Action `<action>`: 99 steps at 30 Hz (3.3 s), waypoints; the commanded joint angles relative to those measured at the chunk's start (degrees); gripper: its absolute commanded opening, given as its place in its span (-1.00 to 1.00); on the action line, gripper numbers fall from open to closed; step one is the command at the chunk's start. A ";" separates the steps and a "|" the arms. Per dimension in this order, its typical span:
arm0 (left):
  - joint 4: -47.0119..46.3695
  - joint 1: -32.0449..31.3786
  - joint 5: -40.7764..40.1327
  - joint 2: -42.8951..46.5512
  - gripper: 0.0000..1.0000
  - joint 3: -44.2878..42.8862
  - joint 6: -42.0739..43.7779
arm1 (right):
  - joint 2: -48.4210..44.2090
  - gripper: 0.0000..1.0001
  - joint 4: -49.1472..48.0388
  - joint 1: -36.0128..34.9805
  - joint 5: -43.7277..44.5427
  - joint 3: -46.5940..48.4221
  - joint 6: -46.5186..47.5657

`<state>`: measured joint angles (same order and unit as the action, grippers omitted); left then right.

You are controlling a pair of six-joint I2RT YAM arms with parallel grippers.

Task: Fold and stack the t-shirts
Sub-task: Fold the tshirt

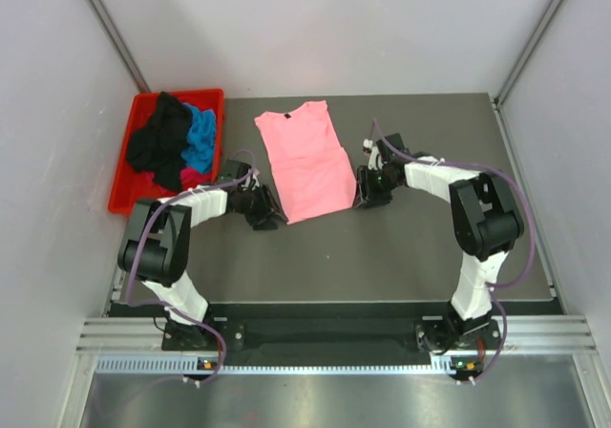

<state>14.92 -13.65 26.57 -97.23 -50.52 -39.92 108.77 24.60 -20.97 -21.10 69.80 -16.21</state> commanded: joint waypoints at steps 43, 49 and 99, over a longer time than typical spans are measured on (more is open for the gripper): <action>10.48 -1.20 -6.97 4.76 -1.00 4.20 4.76 | -14.37 -1.00 -10.19 1.72 0.61 -22.77 -6.90; 12.68 -3.04 -6.62 8.37 -0.99 8.33 5.38 | -20.79 -1.00 -9.92 0.93 2.56 -29.71 -8.13; -0.59 -0.94 -12.93 -10.53 -0.36 -22.78 8.89 | -23.34 -0.32 -1.93 0.84 7.22 -18.91 -5.24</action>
<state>14.83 -15.29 18.00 -109.27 -71.22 -33.12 88.14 23.24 -20.03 -14.76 50.68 -22.09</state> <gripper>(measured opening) 0.317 0.338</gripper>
